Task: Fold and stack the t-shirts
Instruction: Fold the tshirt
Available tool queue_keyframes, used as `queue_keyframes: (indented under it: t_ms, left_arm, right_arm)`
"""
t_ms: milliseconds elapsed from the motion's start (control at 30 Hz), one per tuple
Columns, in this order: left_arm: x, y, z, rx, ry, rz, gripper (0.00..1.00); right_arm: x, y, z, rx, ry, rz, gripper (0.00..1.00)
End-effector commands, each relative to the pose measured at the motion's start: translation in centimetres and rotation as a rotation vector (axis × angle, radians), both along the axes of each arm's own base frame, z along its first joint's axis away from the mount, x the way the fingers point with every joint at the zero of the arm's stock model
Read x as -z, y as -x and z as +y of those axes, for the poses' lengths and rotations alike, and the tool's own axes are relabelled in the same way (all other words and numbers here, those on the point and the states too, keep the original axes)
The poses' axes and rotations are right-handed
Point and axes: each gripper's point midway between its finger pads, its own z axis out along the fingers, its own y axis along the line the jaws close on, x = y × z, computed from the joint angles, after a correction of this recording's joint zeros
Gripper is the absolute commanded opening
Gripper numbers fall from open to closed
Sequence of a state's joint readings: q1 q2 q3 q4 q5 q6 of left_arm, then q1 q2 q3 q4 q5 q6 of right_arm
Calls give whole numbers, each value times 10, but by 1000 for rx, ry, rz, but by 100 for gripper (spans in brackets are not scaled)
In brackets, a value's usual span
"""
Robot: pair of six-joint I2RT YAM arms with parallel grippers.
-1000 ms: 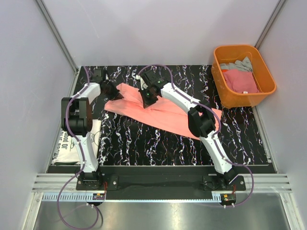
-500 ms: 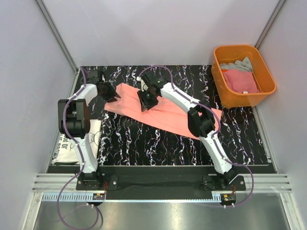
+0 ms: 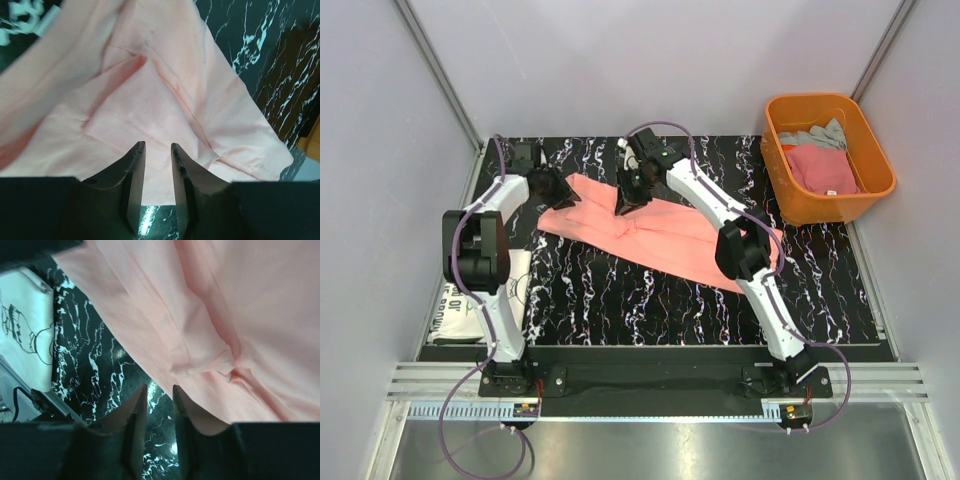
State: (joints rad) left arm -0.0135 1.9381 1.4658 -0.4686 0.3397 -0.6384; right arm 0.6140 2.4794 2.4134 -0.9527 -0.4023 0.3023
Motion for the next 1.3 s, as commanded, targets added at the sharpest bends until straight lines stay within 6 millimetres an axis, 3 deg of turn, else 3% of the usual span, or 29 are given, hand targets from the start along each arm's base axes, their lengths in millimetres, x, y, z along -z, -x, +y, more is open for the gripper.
queue_keyframes:
  t_ms: [0, 133, 267, 400, 533, 600, 667, 700, 767, 800, 833, 867, 933, 1067, 1133, 1200, 1233, 1267]
  left_arm:
    - [0, -17, -16, 22, 60, -29, 30]
    - [19, -26, -17, 10, 89, 7, 29]
    - [40, -40, -19, 1, 110, 35, 29]
    - [59, -48, -12, -21, 103, 61, 29]
    - [65, -51, -9, -17, 103, 67, 29]
    - [52, -53, -9, -4, 95, 38, 31]
    - [37, -52, 4, -16, 82, 16, 34]
    - [14, -52, 6, -8, 71, -35, 40]
    - [1, -42, 6, -1, 67, -47, 44]
    - [-22, -38, 8, 3, 61, -92, 46]
    - [-28, -33, 9, 3, 60, -99, 46]
    - [-37, -23, 9, 5, 60, -109, 46]
    - [-38, -12, 10, 7, 56, -106, 42]
    - [-9, 8, 15, -10, 93, -24, 28]
    - [3, 12, 23, -26, 101, -5, 26]
    - [10, 6, 33, -41, 92, -24, 26]
    - [12, 4, 36, -43, 94, -23, 26]
    - [22, 4, 39, -44, 93, -3, 25]
  right_arm:
    - [-12, 3, 25, -23, -115, 48, 24]
    - [3, -1, 32, -11, -149, 100, 7]
    - [27, -10, 20, 29, -138, 147, 2]
    - [55, -21, -6, 80, -110, 184, 0]
    - [74, -26, -22, 97, -69, 189, 0]
    - [70, -26, -24, 94, -68, 180, 1]
    - [58, -25, -23, 86, -86, 168, 2]
    - [51, -24, -21, 83, -100, 169, 3]
    - [31, -22, -18, 83, -131, 165, 5]
    - [24, -22, -18, 84, -141, 162, 6]
    - [7, -21, -18, 88, -154, 146, 7]
    - [3, -19, -19, 93, -158, 150, 8]
    - [-13, -15, -17, 97, -184, 155, 16]
    - [-30, -7, 1, 82, -249, 195, 23]
    - [-26, 1, 17, 58, -262, 220, 27]
    - [-37, 8, 40, 10, -310, 222, 29]
    - [-23, 10, 48, 21, -314, 268, 29]
    - [-36, 9, 61, -2, -367, 262, 29]
